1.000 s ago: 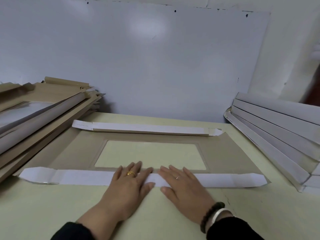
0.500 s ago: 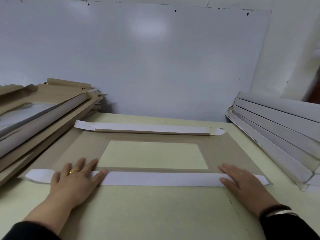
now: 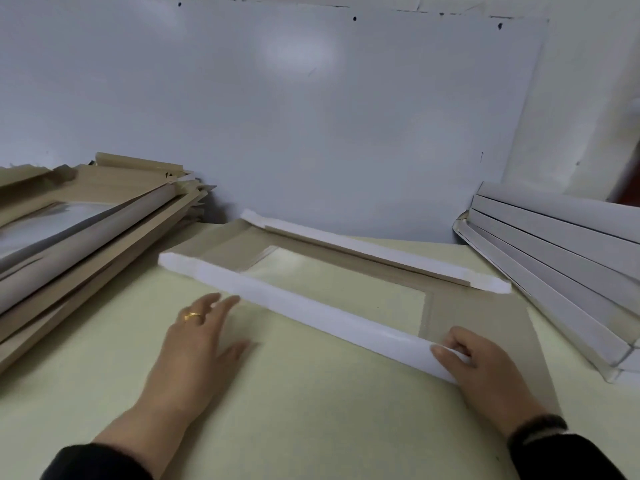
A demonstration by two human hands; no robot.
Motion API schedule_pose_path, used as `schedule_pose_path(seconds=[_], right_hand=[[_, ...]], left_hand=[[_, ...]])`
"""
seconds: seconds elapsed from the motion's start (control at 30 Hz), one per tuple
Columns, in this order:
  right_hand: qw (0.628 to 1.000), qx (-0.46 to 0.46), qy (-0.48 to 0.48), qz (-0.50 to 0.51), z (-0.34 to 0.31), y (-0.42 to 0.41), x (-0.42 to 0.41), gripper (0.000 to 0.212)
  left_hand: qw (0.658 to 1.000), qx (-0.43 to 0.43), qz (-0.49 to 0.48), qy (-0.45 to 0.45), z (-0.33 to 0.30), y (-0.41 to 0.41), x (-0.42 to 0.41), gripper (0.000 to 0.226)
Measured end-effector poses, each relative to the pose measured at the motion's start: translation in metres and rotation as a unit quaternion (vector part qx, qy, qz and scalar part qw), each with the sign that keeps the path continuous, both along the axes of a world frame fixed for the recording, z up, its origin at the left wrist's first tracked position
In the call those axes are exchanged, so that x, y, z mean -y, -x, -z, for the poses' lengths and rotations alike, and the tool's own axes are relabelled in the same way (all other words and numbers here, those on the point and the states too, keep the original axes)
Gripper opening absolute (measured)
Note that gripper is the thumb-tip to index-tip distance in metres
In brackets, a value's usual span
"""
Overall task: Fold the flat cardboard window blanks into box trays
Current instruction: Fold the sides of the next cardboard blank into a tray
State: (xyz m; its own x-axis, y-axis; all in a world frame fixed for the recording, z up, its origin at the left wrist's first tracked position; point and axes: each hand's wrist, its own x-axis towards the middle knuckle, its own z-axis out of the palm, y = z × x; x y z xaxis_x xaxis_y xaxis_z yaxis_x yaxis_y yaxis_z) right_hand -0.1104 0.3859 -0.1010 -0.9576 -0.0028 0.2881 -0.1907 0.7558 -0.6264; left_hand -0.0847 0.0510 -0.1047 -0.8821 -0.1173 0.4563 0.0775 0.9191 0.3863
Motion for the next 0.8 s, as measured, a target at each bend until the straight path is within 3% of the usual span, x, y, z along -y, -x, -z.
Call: schedule_pose_path(seconds=[0.2, 0.3, 0.37, 0.47, 0.53, 0.6, 0.63, 0.8], right_hand=[[0.981, 0.027, 0.165, -0.095, -0.009, -0.022, 0.061, 0.016], [0.956, 0.070, 0.249, -0.137, -0.008, -0.037, 0.085, 0.018], [0.950, 0.093, 0.248, -0.163, -0.006, -0.043, 0.093, 0.017], [0.958, 0.074, 0.147, -0.235, -0.008, -0.048, 0.088, 0.015], [0.955, 0.002, -0.033, -0.296, -0.012, -0.050, 0.077, 0.041], [0.920, -0.133, -0.215, -0.299, -0.013, -0.051, 0.064, 0.061], [0.908, -0.153, -0.262, -0.291, -0.015, -0.052, 0.059, 0.066], [0.909, -0.137, -0.260, -0.297, -0.015, -0.042, 0.034, 0.064]], left_hand=[[0.980, 0.042, 0.156, 0.114, 0.001, -0.014, -0.063, 0.060], [0.966, -0.012, 0.171, 0.195, -0.008, -0.019, -0.080, 0.047], [0.960, -0.010, 0.160, 0.227, -0.012, -0.019, -0.082, 0.046], [0.953, 0.004, 0.135, 0.270, -0.012, -0.017, -0.075, 0.048], [0.957, 0.010, 0.125, 0.262, -0.013, -0.016, -0.064, 0.048], [0.969, 0.008, 0.104, 0.226, -0.015, -0.013, -0.049, 0.045], [0.976, 0.025, 0.091, 0.199, -0.014, -0.010, -0.042, 0.046], [0.984, 0.065, 0.120, 0.112, -0.002, 0.001, -0.013, 0.052]])
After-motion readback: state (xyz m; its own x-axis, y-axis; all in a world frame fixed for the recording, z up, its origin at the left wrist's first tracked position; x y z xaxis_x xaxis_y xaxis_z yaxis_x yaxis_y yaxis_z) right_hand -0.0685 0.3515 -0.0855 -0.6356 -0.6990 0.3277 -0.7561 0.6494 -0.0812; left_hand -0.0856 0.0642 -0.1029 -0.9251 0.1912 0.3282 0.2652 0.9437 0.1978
